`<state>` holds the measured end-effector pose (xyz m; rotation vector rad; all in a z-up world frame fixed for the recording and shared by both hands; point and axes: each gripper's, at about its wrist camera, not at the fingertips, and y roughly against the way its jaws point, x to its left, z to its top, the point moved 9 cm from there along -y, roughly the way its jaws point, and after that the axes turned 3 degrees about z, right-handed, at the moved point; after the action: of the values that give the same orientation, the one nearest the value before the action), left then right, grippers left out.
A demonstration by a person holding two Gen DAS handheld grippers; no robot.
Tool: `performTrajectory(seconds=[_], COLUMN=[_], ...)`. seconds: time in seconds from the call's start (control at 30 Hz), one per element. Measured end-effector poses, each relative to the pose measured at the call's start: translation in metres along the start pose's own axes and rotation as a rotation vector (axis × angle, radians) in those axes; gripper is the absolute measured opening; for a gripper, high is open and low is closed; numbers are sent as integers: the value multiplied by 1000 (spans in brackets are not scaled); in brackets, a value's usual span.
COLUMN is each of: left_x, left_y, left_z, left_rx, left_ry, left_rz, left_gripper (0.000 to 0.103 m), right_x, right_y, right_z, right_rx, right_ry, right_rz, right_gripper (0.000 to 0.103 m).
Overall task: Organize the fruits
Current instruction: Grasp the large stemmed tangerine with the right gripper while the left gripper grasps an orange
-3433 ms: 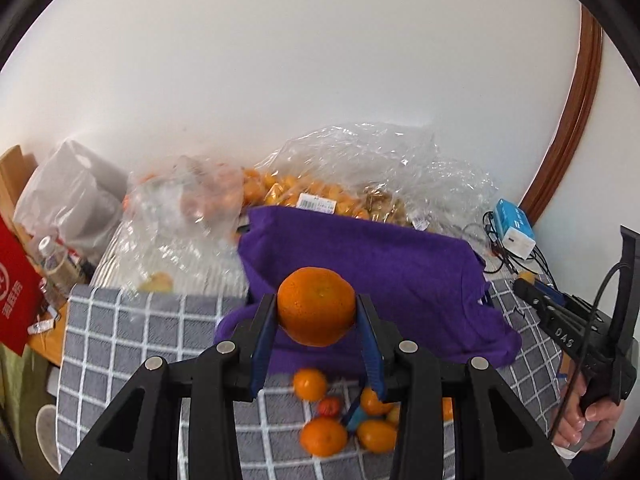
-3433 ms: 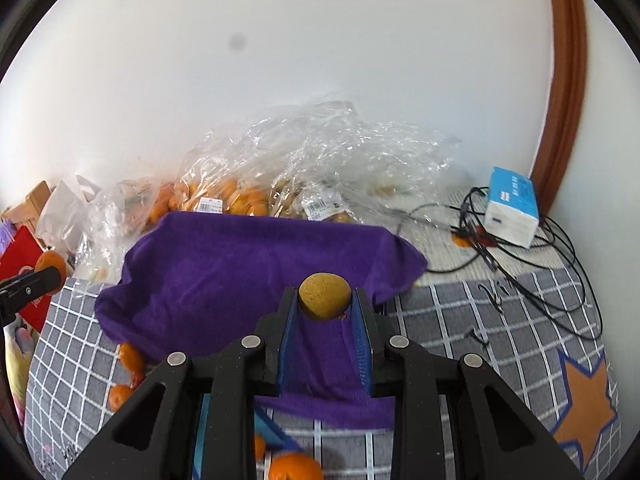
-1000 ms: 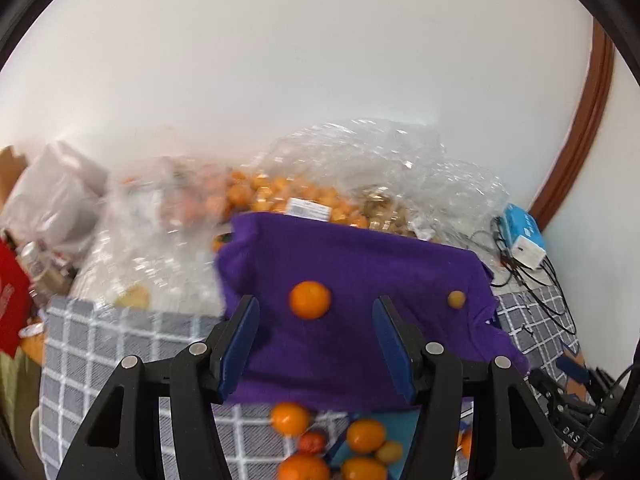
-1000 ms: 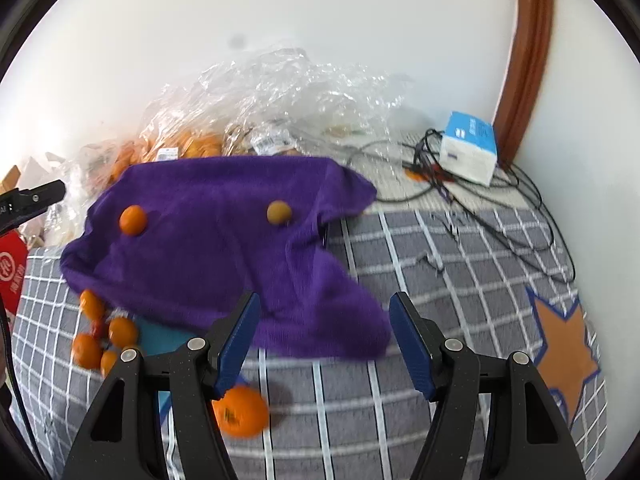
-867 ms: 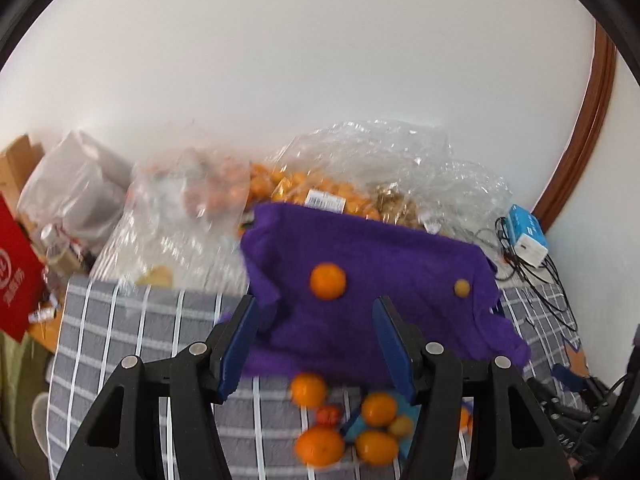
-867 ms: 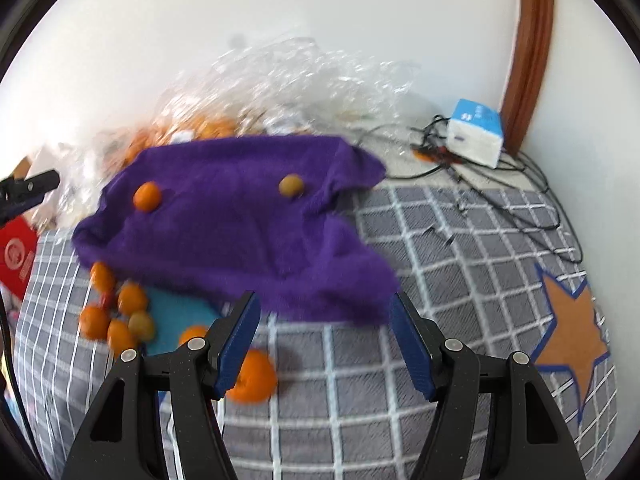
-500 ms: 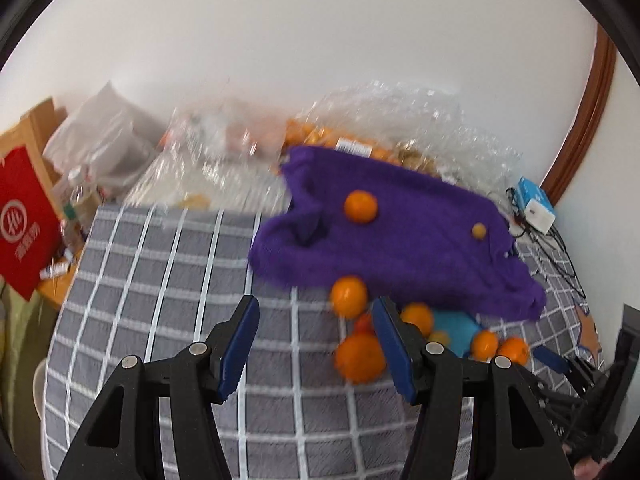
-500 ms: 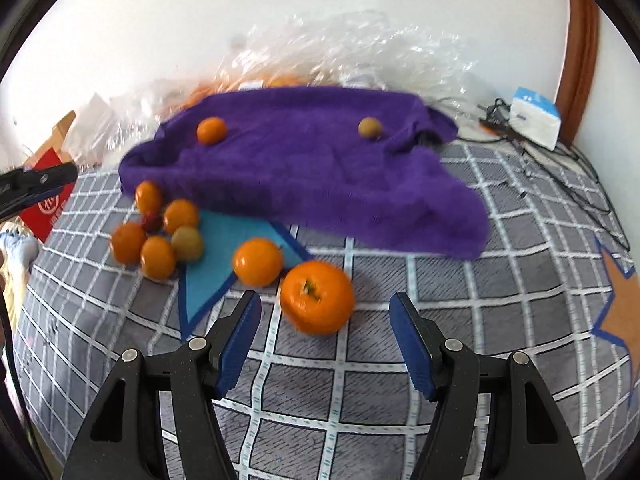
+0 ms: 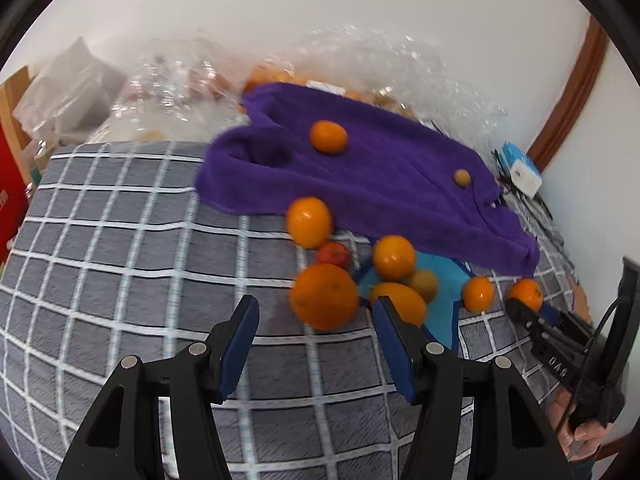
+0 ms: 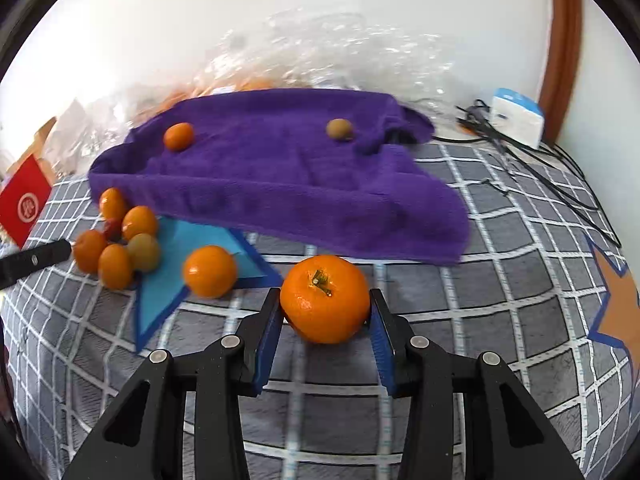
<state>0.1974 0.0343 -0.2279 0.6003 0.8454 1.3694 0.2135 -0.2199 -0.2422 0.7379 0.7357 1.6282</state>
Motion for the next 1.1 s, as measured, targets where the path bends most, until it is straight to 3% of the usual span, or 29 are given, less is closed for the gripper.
performTrajectory(seconds=[0.23, 0.33, 0.6, 0.8, 0.87, 0.93, 1.1], left_x=[-4, -2, 0, -3, -2, 0, 9], left_y=[-27, -27, -25, -26, -26, -23, -17], left_z=[-6, -4, -2, -2, -1, 0, 1], left_rx=[13, -29, -56, -54, -59, -68, -101], left_ry=[-50, -57, -51, -71, -58, -33, 29], left_rz=[71, 88, 53, 71, 60, 37, 33], left_gripper=[57, 57, 60, 60, 55, 40, 40], right_x=[-10, -10, -6, -7, -8, -8, -9], right_y=[-5, -6, -7, -6, -5, -4, -3], right_z=[-1, 0, -1, -1, -1, 0, -1], right_rx=[1, 0, 8, 4, 1, -1, -10], right_ry=[-55, -62, -29, -33, -38, -40, -43], right_rz=[22, 21, -8, -3, 3, 5, -6], right_gripper=[42, 42, 42, 42, 42, 42, 42])
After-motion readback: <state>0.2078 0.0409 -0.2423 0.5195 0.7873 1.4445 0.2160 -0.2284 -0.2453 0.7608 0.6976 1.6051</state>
